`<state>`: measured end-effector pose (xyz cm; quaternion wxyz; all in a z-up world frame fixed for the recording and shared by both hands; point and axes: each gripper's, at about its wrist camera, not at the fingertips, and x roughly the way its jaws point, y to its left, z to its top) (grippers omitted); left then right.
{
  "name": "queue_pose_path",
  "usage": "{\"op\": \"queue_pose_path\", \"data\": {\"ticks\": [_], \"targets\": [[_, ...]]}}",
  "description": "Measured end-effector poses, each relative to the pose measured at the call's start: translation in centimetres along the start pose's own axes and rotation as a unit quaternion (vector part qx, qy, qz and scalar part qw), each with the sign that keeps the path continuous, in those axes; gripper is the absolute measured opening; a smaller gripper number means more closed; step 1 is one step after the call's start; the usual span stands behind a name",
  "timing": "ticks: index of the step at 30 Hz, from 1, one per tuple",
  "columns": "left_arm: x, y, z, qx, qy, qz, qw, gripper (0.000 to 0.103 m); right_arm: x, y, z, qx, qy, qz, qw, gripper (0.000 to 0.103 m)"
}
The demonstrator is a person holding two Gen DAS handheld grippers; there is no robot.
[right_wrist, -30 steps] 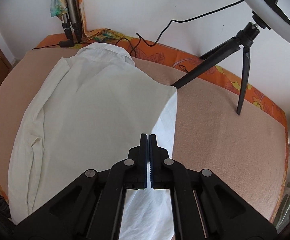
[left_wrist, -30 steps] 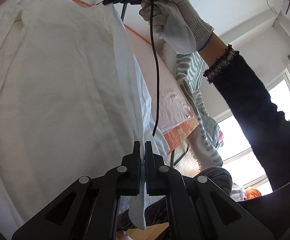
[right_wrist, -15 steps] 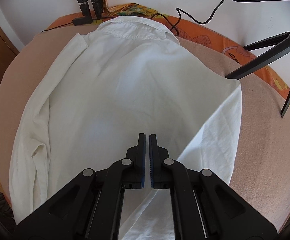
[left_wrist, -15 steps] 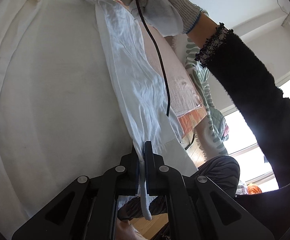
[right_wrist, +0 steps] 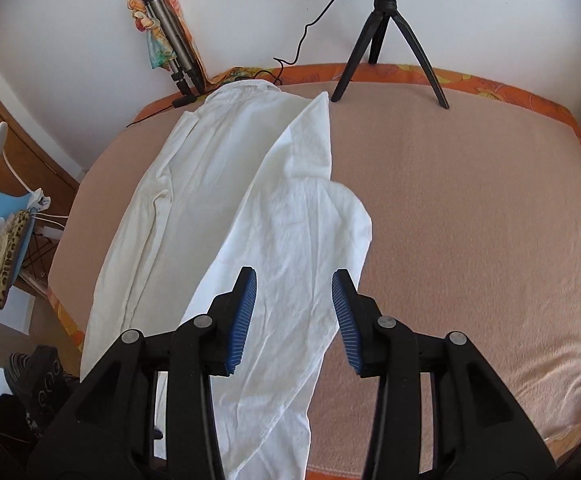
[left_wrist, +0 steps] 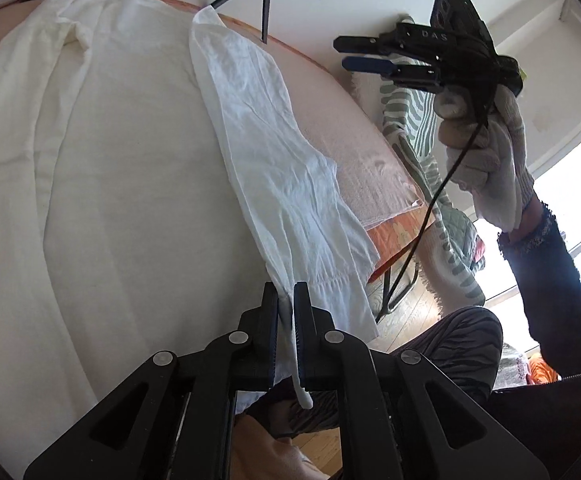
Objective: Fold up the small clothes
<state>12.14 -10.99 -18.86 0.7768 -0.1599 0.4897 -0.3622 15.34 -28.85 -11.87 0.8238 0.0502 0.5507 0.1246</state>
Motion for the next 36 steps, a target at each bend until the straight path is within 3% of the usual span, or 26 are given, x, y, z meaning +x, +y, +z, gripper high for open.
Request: {"op": "queue_pose_path", "data": {"ticks": [5,8,13,21,24,26,27,28,36], "targets": [[0.3,0.0,0.1,0.005,0.003,0.007,1.0,0.006,0.2,-0.4,-7.7,0.029,0.029,0.023,0.999,0.041],[1.0,0.3,0.0,-0.006,0.012,0.005,0.9999,0.006,1.3,-0.4,-9.8,0.032,0.034,-0.009,0.999,0.041],[0.9,0.5,-0.2,-0.01,0.009,0.007,0.9999,0.006,2.2,-1.6,-12.3,0.041,0.044,-0.053,0.997,0.041],[-0.7,1.0,0.0,-0.015,-0.008,0.003,0.9999,0.006,1.0,-1.6,-15.3,0.057,0.054,-0.04,0.996,0.041],[-0.8,1.0,0.0,-0.013,-0.009,0.002,0.9999,0.006,0.9,-1.1,-15.7,0.051,0.054,-0.061,0.995,0.041],[-0.8,0.8,0.1,-0.011,-0.009,0.002,0.9999,0.006,1.1,-0.6,-15.7,0.043,0.055,-0.077,0.995,0.033],[-0.8,0.8,0.1,-0.011,-0.01,0.001,0.9999,0.006,1.3,-0.2,-15.7,0.035,0.058,-0.076,0.995,0.017],[-0.8,0.8,0.2,-0.011,-0.01,0.0,0.9999,0.006,1.4,0.0,-15.8,0.032,0.061,-0.073,0.995,0.008],[-0.1,1.0,0.0,-0.008,0.001,0.012,0.9999,0.006,-2.0,-0.7,-15.9,0.07,0.035,-0.043,0.996,0.001]]}}
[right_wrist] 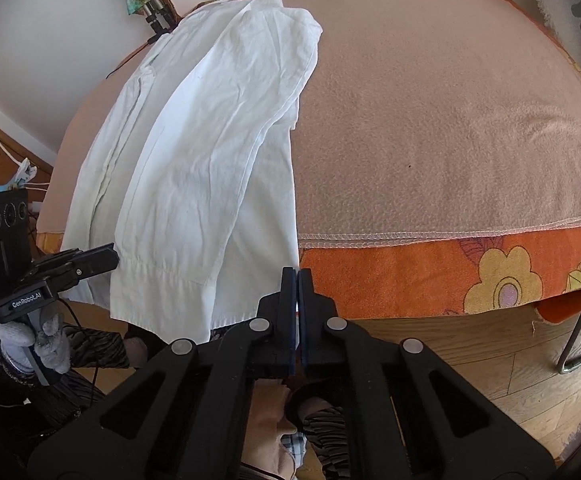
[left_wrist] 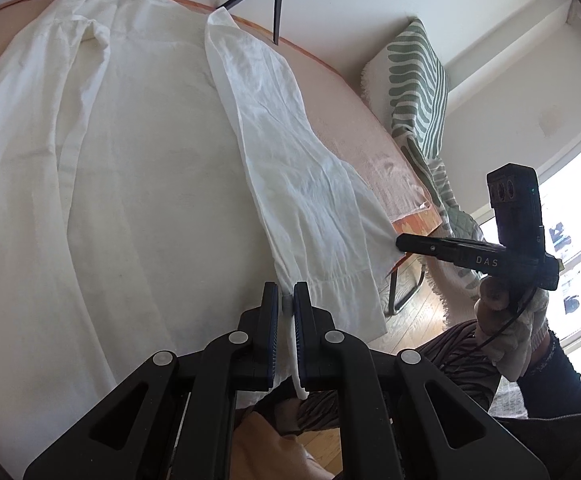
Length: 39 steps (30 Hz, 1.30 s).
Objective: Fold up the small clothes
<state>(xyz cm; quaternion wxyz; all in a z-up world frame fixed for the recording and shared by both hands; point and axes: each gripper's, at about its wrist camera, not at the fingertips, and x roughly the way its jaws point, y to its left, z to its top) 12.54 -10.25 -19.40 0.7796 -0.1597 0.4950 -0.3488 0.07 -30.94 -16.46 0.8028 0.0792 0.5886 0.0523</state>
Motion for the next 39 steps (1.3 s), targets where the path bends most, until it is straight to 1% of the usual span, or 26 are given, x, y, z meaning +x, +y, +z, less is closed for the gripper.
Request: {"op": "queue_pose_path", "data": {"ticks": [2,3,4,5,7,10,11,12,13,14,15,16,17,21,22,23,24,25,26,29,31,33,34,36,39], "targets": [[-0.1,0.0,-0.1,0.007,-0.002,0.011,0.9999,0.006,0.1,0.2,-0.2,-0.015,0.01,-0.029,0.999,0.001],[-0.4,-0.2,-0.1,0.012,-0.008,0.018,0.9997,0.006,0.4,0.2,-0.3,-0.019,0.019,-0.024,0.999,0.001],[-0.6,-0.3,0.0,0.017,-0.014,0.022,0.9995,0.006,0.5,0.1,-0.3,-0.02,0.03,-0.009,0.999,0.001],[-1.0,-0.5,0.1,0.019,-0.018,0.022,0.9994,0.006,0.3,-0.1,-0.2,-0.018,0.029,-0.01,0.999,0.001],[-1.7,-1.2,0.3,0.028,-0.034,0.025,0.9987,0.006,-0.7,-0.1,0.5,-0.033,0.001,-0.017,0.999,0.001],[-2.3,-2.9,0.5,0.058,-0.056,0.033,0.9962,0.006,-1.8,-0.5,2.4,-0.036,-0.022,0.003,0.999,0.003],[-2.1,-3.4,0.7,0.068,-0.057,0.036,0.9954,0.006,-2.0,-0.6,3.3,-0.038,-0.032,0.008,0.999,0.009],[-1.9,-4.1,0.7,0.076,-0.059,0.034,0.9948,0.006,-2.1,-0.7,4.1,-0.043,-0.044,0.008,0.998,0.022],[-1.7,-4.6,0.7,0.082,-0.059,0.032,0.9944,0.007,-2.2,-0.8,5.0,-0.053,-0.054,0.012,0.997,0.03],[-1.3,-5.2,0.8,0.086,-0.058,0.031,0.9941,0.013,-2.3,-0.9,5.9,-0.064,-0.064,0.019,0.996,0.044],[-0.9,-5.7,0.8,0.089,-0.06,0.028,0.9938,0.017,-2.4,-1.0,6.9,-0.07,-0.076,0.025,0.994,0.046],[-0.6,-6.2,0.8,0.093,-0.061,0.025,0.9935,0.023,-2.5,-1.3,7.8,-0.071,-0.08,0.034,0.994,0.046],[-0.2,-6.7,0.8,0.097,-0.062,0.026,0.993,0.025,-2.3,-1.7,8.8,-0.068,-0.08,0.049,0.993,0.046],[2.1,-8.8,1.1,0.113,-0.055,0.036,0.9914,0.026,-1.6,-3.2,12.1,-0.06,-0.087,0.083,0.991,0.046],[2.7,-9.3,1.2,0.119,-0.052,0.038,0.9908,0.031,-1.4,-3.6,12.9,-0.058,-0.087,0.09,0.99,0.046],[3.3,-9.9,1.3,0.127,-0.049,0.04,0.9899,0.039,-0.9,-4.0,13.6,-0.061,-0.083,0.1,0.99,0.046],[3.9,-10.6,1.3,0.136,-0.049,0.046,0.9884,0.043,-0.6,-4.4,14.3,-0.063,-0.076,0.112,0.989,0.046],[4.4,-11.2,1.1,0.147,-0.05,0.051,0.9866,0.044,-0.4,-4.8,15.0,-0.063,-0.073,0.116,0.989,0.046],[5.0,-11.9,1.1,0.159,-0.048,0.055,0.9845,0.044,-0.3,-5.2,15.6,-0.064,-0.071,0.117,0.989,0.046],[7.2,-13.7,0.7,0.208,-0.034,0.076,0.9745,0.044,-0.6,-6.5,16.8,-0.059,-0.077,0.114,0.989,0.047],[8.7,-14.6,0.1,0.241,-0.017,0.087,0.9665,0.044,-0.9,-7.2,17.3,-0.06,-0.082,0.114,0.988,0.047],[10.2,-15.1,-0.2,0.262,-0.007,0.108,0.9589,0.044,-1.1,-7.7,17.7,-0.061,-0.09,0.111,0.988,0.048],[11.0,-15.3,-0.2,0.267,0.002,0.113,0.9569,0.044,-1.1,-8.0,17.9,-0.061,-0.091,0.113,0.988,0.048],[12.3,-15.3,-0.2,0.269,0.008,0.134,0.9537,0.044,-1.1,-8.4,18.1,-0.06,-0.097,0.113,0.987,0.049],[13.3,-15.3,-0.3,0.26,0.014,0.152,0.9533,0.044,-0.8,-8.8,18.3,-0.063,-0.098,0.116,0.986,0.049]]}}
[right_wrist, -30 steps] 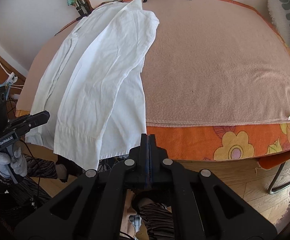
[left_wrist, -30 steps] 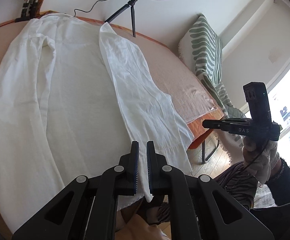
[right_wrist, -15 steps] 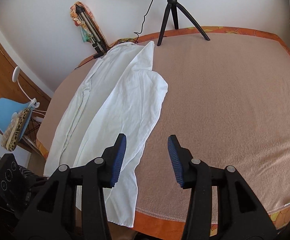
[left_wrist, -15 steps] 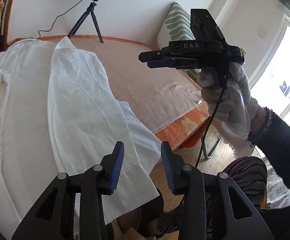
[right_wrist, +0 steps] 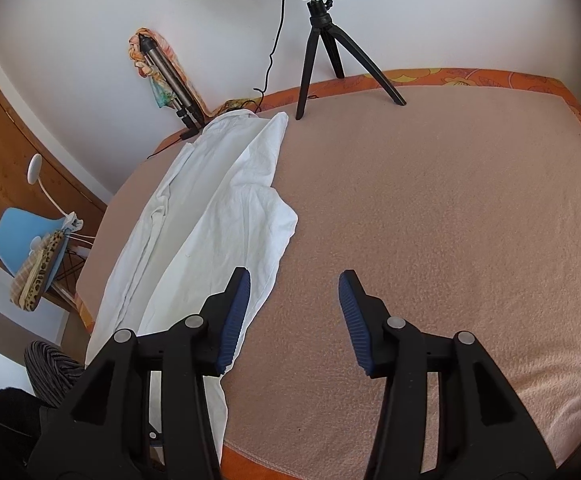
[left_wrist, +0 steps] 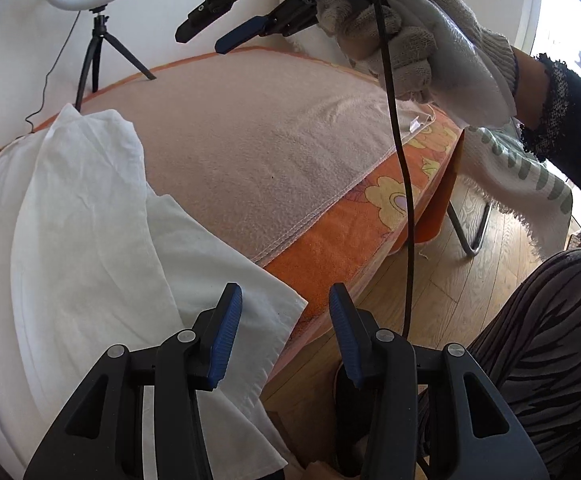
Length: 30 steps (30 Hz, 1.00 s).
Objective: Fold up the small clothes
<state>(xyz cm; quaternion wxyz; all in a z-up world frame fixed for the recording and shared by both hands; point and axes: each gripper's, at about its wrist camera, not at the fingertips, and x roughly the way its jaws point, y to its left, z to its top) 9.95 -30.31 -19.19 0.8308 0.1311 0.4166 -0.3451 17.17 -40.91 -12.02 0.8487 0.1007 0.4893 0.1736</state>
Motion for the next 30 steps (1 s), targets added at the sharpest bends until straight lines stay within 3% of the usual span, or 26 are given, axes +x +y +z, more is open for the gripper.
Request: {"op": "queue_pose_path", "data": {"ticks": [3,7,9,12,13,19,25,27,30], "targets": [[0.2,-0.4,-0.4,0.01,0.001,0.028,0.9996,0.044,0.4,-0.2,0.2,-0.008,0.001,0.001,1.0,0.049],[0.3,-0.1,-0.3,0.003,-0.006,0.03,0.9995,0.042,1.5,-0.3,0.9,-0.01,0.0,0.008,1.0,0.049],[0.2,0.0,-0.4,0.002,-0.016,0.037,0.9992,0.036,2.1,-0.4,1.4,-0.008,-0.002,0.017,1.0,0.049],[0.1,0.7,-0.7,-0.008,-0.033,0.036,0.9988,0.009,3.4,-0.2,2.3,-0.003,-0.003,0.03,1.0,0.049],[0.1,1.2,-0.7,-0.019,-0.035,0.026,0.9989,0.008,4.0,-0.1,2.7,0.0,-0.003,0.034,0.999,0.049],[-1.9,2.6,-1.1,-0.083,-0.065,-0.014,0.9943,0.006,7.6,0.5,4.5,0.009,0.01,0.046,0.999,0.049],[-3.9,3.3,-1.4,-0.115,-0.088,-0.032,0.9889,0.005,10.6,0.8,5.7,0.011,0.022,0.038,0.999,0.05],[-4.5,3.7,-1.4,-0.129,-0.097,-0.04,0.9861,0.005,11.6,0.6,6.1,0.024,0.021,0.042,0.999,0.064],[-5.1,4.3,-1.5,-0.15,-0.105,-0.058,0.9813,0.005,13.1,0.3,6.6,0.046,0.018,0.05,0.998,0.068]]}}
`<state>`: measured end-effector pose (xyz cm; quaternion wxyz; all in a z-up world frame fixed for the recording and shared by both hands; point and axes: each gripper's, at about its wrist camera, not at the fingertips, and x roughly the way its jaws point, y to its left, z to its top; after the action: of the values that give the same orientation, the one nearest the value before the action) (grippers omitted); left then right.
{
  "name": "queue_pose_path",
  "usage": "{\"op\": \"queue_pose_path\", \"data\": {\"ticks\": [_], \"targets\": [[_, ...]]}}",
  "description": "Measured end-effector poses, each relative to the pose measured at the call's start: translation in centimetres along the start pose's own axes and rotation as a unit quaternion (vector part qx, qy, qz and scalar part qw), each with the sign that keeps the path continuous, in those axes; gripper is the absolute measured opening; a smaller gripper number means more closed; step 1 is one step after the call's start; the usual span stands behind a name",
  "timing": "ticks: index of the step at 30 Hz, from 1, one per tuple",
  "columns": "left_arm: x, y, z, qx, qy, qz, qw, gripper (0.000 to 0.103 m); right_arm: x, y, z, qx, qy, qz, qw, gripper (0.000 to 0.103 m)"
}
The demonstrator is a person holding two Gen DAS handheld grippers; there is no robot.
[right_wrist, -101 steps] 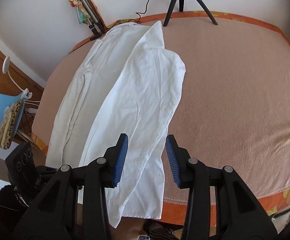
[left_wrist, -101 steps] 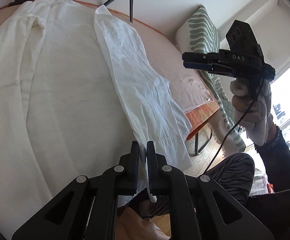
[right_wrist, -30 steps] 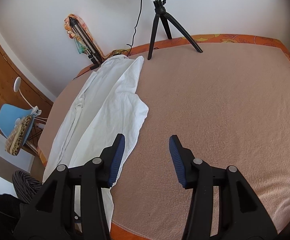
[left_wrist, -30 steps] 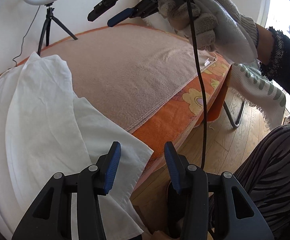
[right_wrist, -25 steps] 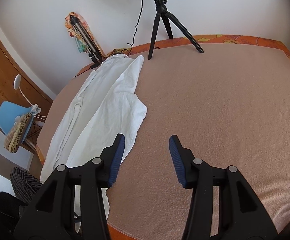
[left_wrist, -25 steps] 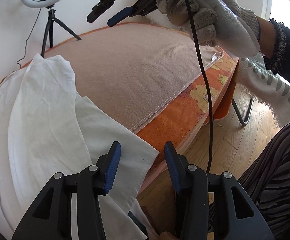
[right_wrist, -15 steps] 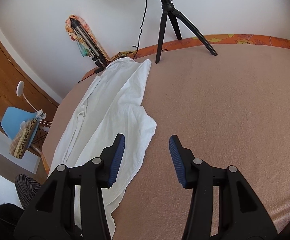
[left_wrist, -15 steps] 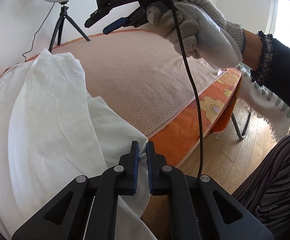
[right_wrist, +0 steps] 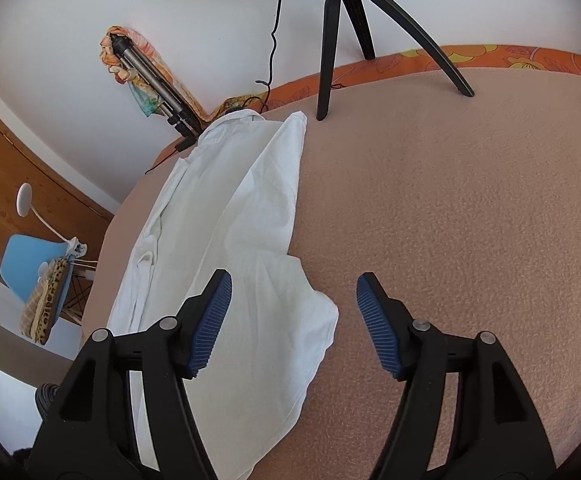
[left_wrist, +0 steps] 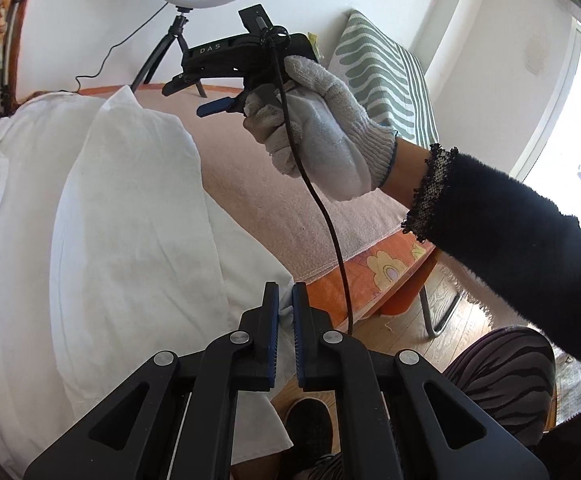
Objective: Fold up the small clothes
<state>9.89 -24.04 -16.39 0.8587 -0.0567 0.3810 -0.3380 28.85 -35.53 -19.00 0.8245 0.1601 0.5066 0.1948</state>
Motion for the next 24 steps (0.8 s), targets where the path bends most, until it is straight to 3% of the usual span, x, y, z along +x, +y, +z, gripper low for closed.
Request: {"op": "queue_pose_path", "data": {"ticks": [6,14,16,17,18,24], "targets": [[-0.9,-0.2,0.5,-0.015,-0.015,-0.019,0.9996,0.005,2.9,-0.3,0.2,0.016,0.027,0.001,1.0,0.068],[-1.6,-0.1,0.5,-0.021,-0.023,-0.025,0.9992,0.005,2.9,-0.6,-1.1,0.047,0.049,0.047,0.997,0.066],[-1.7,0.3,0.3,-0.024,-0.023,-0.026,0.9991,0.005,2.8,0.0,-1.0,0.042,0.057,0.023,0.997,0.045],[-1.7,0.5,0.1,-0.028,-0.024,-0.028,0.9989,0.005,2.7,0.5,-0.9,0.037,0.063,0.014,0.997,0.025],[-1.8,0.7,0.0,-0.031,-0.024,-0.029,0.9988,0.005,2.6,1.1,-0.8,0.031,0.067,0.005,0.997,0.018],[-3.3,2.5,-1.2,-0.057,-0.034,-0.027,0.9974,0.005,2.3,7.0,0.4,-0.036,0.075,-0.092,0.992,0.011]]}}
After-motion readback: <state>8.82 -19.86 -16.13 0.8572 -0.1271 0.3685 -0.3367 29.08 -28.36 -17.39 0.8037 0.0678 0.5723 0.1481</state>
